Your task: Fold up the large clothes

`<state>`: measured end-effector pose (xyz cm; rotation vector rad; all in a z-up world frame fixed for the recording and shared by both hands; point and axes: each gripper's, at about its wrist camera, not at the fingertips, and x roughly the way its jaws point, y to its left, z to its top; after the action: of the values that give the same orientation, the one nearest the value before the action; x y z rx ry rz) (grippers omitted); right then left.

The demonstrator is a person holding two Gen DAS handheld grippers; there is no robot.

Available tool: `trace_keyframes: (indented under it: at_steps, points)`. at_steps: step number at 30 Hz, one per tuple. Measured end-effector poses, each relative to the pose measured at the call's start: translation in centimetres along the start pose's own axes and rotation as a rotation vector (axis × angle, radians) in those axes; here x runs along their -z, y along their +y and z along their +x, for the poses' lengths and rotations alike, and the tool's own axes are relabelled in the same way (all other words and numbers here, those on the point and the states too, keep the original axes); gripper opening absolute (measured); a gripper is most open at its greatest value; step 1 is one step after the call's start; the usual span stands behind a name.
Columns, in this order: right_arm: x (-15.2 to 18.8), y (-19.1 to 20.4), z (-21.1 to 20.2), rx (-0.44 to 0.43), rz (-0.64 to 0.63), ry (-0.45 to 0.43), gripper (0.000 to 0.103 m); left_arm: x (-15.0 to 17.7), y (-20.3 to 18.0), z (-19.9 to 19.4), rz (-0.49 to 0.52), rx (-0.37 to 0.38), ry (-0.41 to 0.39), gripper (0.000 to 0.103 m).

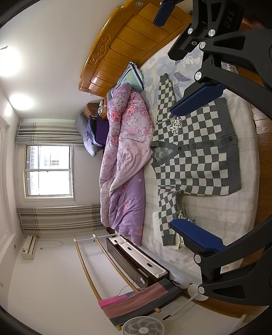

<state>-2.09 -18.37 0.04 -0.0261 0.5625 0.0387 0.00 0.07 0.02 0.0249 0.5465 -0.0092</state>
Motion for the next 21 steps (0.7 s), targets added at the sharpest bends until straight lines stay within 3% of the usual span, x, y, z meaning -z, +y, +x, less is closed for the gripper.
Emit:
trace_keyframes:
  at_steps: [21]
  points:
    - [-0.05, 0.39, 0.72, -0.001, 0.000, 0.008, 0.096, -0.03, 0.06, 0.34, -0.003, 0.002, 0.005, 0.098]
